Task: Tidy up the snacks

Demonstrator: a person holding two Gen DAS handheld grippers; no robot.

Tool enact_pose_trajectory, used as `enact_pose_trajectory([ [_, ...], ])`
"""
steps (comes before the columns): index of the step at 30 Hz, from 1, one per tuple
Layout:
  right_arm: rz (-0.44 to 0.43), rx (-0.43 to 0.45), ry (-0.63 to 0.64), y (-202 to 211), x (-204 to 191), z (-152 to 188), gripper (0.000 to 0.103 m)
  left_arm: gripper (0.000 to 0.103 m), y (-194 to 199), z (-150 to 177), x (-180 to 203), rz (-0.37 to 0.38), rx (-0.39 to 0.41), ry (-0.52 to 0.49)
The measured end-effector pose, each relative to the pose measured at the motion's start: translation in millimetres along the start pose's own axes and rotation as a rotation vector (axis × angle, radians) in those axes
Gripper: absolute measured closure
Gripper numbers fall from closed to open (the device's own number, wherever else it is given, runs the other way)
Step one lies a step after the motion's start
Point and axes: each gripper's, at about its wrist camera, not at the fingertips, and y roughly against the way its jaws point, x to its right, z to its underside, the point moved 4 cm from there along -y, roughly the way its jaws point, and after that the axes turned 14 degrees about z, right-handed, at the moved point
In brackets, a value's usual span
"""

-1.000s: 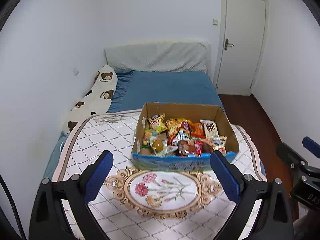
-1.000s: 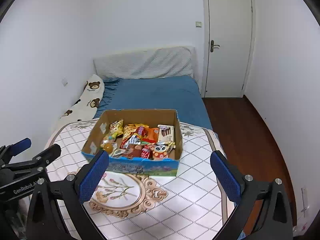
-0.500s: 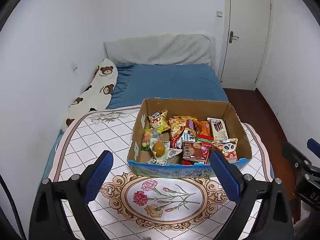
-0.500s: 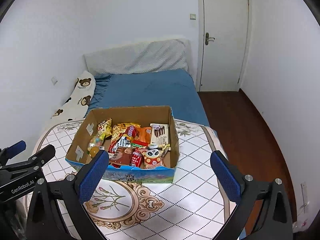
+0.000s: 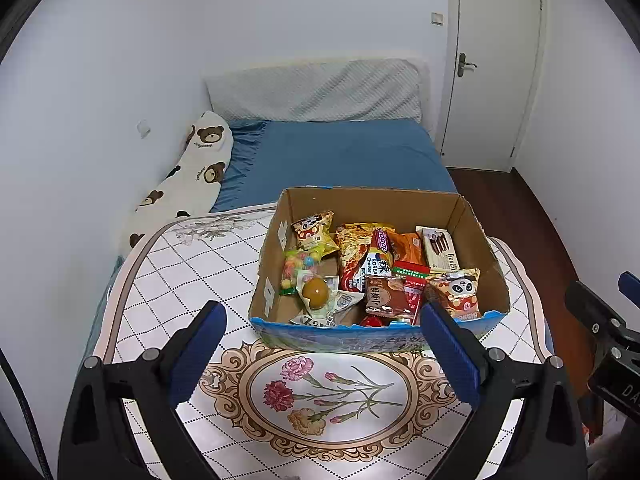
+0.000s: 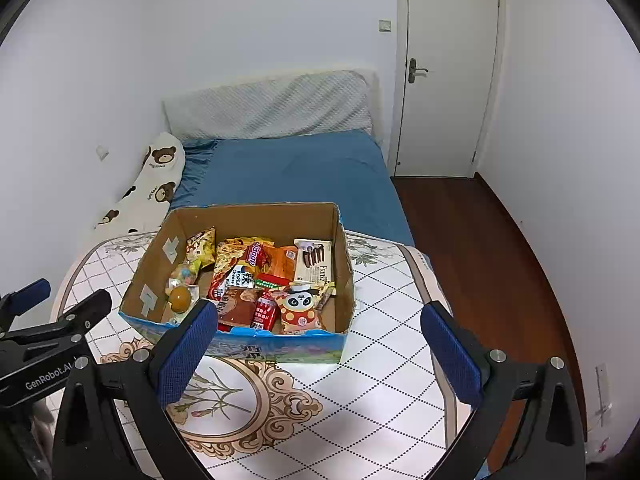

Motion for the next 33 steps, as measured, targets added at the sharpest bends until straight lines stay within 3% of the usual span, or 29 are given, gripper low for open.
enact_pose_trajectory([
  [33, 0.02, 0.008, -0.014, 11.8, 12.1, -1.0, 0.0, 0.0, 7.6, -0.6, 6.6, 0.006, 0.013, 0.001],
])
